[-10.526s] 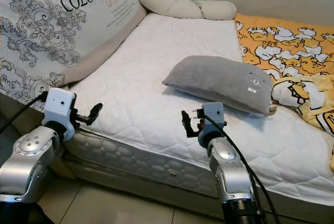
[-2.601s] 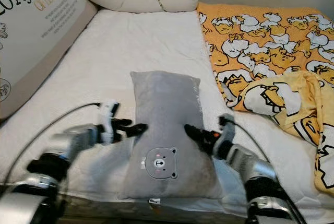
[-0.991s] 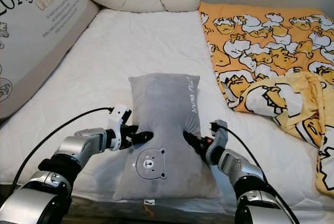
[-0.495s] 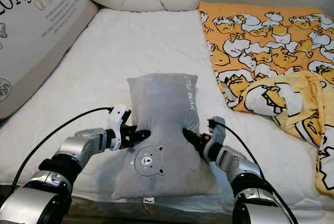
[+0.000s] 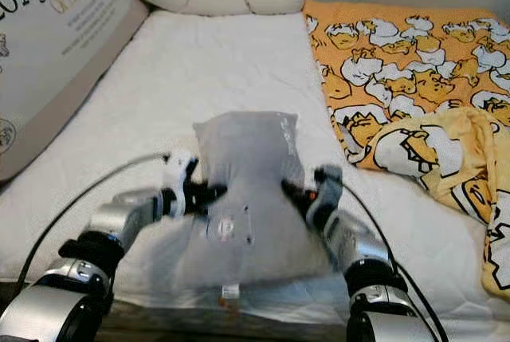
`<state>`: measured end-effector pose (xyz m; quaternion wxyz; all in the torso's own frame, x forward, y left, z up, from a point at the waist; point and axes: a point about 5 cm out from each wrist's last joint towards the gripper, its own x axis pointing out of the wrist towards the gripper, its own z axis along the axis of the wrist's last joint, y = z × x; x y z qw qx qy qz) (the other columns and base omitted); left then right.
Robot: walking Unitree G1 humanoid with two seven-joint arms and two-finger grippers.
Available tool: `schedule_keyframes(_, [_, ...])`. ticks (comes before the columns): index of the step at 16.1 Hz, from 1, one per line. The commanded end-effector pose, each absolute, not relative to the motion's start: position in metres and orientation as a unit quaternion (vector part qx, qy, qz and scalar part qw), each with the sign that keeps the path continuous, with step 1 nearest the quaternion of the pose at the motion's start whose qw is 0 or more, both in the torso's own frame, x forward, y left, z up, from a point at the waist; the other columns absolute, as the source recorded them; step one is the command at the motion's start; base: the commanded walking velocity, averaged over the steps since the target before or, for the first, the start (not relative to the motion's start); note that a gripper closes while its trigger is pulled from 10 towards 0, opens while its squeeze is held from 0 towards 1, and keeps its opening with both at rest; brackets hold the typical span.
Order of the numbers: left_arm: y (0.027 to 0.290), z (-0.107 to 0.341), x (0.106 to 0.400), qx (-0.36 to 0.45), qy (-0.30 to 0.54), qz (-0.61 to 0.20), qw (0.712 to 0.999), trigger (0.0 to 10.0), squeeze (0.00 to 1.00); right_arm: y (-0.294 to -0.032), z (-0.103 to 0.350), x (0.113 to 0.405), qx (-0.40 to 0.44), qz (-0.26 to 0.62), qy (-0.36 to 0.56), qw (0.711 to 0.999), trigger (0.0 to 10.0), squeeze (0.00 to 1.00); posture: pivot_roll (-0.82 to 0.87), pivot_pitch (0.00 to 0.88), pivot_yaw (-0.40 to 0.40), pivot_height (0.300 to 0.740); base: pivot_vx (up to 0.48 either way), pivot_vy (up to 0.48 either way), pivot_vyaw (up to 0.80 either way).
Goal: Clean up the room
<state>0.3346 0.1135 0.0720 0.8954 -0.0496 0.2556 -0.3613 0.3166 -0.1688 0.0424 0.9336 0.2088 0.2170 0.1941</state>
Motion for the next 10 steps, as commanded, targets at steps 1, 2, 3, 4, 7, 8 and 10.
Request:
schedule_keyframes(1, [0.11,0.086,0.34,-0.03,0.229,-0.363,0.903,0.0,0.0,-0.164,0.061,0.326,0.209,0.202,0.178,0.94,0.0,0.0,0.06,0.0,0.009,0.74,0.0,0.0,0.0])
schedule_keyframes(2, [0.108,0.096,0.341,-0.031,0.207,-0.361,0.909,0.0,0.0,-0.163,0.07,0.327,0.215,0.208,0.155,0.941,0.0,0.0,0.06,0.0,0.006,0.74,0.0,0.0,0.0])
schedule_keyframes(3, [0.106,0.101,0.341,-0.038,0.196,-0.359,0.912,0.0,0.0,-0.162,0.074,0.327,0.215,0.207,0.145,0.943,0.0,0.0,0.06,0.0,0.004,0.74,0.0,0.0,0.0])
schedule_keyframes(4, [0.105,0.106,0.341,-0.043,0.186,-0.356,0.915,0.0,0.0,-0.161,0.077,0.327,0.213,0.207,0.137,0.945,0.0,0.0,0.06,0.0,0.002,0.74,0.0,0.0,0.0])
schedule_keyframes(7, [0.103,0.128,0.335,-0.034,0.135,-0.335,0.932,0.0,0.0,-0.163,0.094,0.324,0.194,0.178,0.1,0.959,0.0,0.0,0.07,0.0,-0.007,0.74,0.0,0.0,0.0])
schedule_keyframes(8, [0.104,0.13,0.335,-0.032,0.13,-0.329,0.935,0.0,0.0,-0.162,0.097,0.324,0.189,0.175,0.096,0.961,0.0,0.0,0.06,0.0,0.001,0.74,0.0,0.0,0.0])
schedule_keyframes(10, [0.111,0.141,0.337,0.021,0.096,-0.285,0.953,0.0,0.0,-0.162,0.104,0.322,0.165,0.151,0.089,0.971,0.0,0.0,0.06,0.0,0.005,0.74,0.0,0.0,0.0])
